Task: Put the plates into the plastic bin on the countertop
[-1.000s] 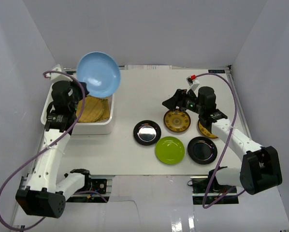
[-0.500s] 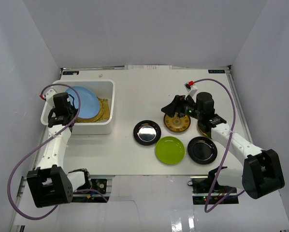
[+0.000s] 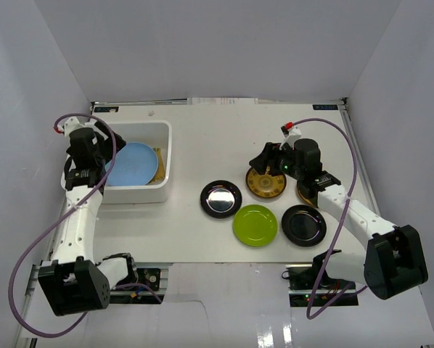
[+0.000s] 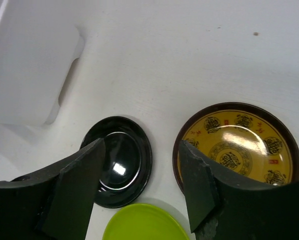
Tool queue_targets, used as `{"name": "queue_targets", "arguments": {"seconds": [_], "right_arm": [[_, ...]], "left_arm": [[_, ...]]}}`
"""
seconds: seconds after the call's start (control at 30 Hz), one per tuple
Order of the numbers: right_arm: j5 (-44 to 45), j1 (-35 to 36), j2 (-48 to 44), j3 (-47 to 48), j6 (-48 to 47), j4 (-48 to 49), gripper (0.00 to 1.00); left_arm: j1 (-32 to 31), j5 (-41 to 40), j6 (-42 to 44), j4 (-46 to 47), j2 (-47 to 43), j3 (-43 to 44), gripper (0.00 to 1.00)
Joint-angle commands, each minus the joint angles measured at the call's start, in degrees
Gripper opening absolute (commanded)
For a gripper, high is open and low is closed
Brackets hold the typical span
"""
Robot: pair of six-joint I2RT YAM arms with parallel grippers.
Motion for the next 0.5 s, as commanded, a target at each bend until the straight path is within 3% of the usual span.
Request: {"name": "queue_targets", "arguments": {"seconds": [0.0, 0.1, 0.17, 0.23, 0.27, 0.37, 0.4, 0.47], "right_arm": [[8.13, -0.06, -1.38, 2.15, -2.24, -1.72, 0.66], [9.98, -1.12, -0.59, 2.15, -2.42, -3.04, 0.58], [12.78, -1.91, -0.15, 2.06, -2.6, -4.97, 0.49], [14.89, -3.49, -0.67, 0.66, -2.6, -5.68, 0.45], [15.34, -4.88, -0.94, -0.04, -2.51, -5.68, 0.43], [15.17, -7.35, -1.55, -2.5, -2.25, -6.11, 0.38], [15.08, -7.79, -1.29, -3.55, -1.98, -6.29, 0.38], [15.51, -8.32, -1.46, -4.96, -1.81, -6.65, 0.38]], "left_arm": [[0.27, 5.38, 1.36, 3.42, -6.08, 2.35, 0.98], [-0.6, 9.94, 1.45, 4.65, -8.46, 2.35, 0.95], [-2.18, 16.45, 1.36, 4.92, -8.81, 2.44, 0.88], [-7.09, 19.53, 1.54, 4.74, -8.55, 2.88, 0.75], [-13.81, 19.37, 1.62, 4.66, -8.55, 2.7, 0.72], [-23.95, 15.69, 1.89, 4.39, -7.15, 1.91, 0.58], [-30.07, 14.89, 1.89, 4.3, -6.54, 1.13, 0.56], [-35.73, 10.61, 0.84, 3.69, -4.69, -0.28, 0.53]]}}
